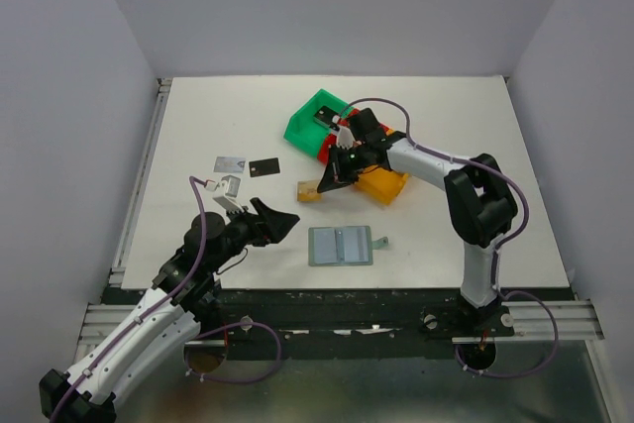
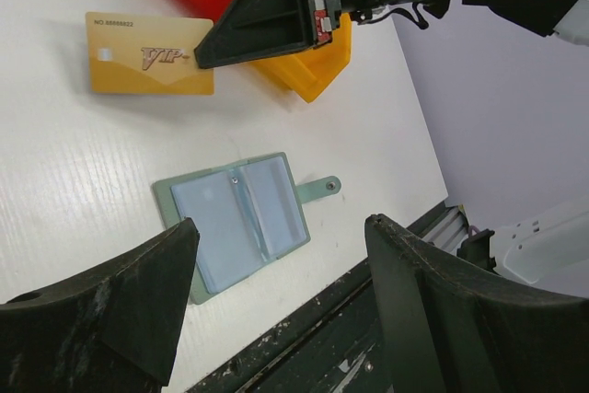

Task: Take the credit cards out of the card holder
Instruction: Place the credit card at the center of the board.

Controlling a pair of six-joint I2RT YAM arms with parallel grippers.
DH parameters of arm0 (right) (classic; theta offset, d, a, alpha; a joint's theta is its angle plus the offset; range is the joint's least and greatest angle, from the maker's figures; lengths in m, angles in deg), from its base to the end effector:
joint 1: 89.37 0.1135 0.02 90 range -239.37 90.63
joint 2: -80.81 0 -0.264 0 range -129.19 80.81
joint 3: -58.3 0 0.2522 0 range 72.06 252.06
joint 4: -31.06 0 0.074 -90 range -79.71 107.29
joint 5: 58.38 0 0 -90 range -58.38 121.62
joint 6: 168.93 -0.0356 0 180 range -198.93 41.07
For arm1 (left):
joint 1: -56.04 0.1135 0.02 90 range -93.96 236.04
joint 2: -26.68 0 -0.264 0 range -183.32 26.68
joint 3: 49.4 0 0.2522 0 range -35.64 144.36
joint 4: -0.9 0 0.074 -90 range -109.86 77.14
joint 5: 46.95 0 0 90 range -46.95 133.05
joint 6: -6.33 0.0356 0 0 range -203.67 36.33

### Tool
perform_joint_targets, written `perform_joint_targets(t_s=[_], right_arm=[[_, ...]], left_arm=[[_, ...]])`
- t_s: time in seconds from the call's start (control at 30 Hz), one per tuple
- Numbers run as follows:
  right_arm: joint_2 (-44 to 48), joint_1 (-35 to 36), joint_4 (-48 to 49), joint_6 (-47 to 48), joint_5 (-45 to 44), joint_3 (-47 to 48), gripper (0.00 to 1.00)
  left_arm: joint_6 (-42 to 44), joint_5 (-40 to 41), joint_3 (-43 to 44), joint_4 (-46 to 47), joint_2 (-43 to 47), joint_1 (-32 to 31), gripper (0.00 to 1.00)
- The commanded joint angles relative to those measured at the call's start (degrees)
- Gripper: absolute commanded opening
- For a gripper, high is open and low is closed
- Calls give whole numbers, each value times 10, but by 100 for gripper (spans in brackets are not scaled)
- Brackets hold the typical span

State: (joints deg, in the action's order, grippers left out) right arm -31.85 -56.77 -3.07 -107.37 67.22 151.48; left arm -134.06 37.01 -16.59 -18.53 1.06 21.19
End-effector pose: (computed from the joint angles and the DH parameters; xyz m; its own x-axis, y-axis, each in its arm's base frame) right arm 0.3431 0.2440 0.1901 -0.9435 -0.1438 -0.2985 -0.3181 0.6453 0.6946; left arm 0.1120 -0.0826 0.2360 -0.6137 -0.5062 -0.6059 0.2821 0.5762 -0.7671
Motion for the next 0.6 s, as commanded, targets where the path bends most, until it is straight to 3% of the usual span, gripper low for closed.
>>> perform_joint_targets(t_s=[0.0, 0.4, 0.57], right_arm=[[-34, 10, -31, -5, -22, 46, 0], [-95, 11, -64, -4, -28, 108, 0], [-99, 10, -70, -1, -32, 110, 11]], left_arm=[[0, -7, -4, 4, 1, 3, 84], [8, -11, -5, 8, -11, 3, 84], [13, -12, -4, 10, -15, 3, 84]])
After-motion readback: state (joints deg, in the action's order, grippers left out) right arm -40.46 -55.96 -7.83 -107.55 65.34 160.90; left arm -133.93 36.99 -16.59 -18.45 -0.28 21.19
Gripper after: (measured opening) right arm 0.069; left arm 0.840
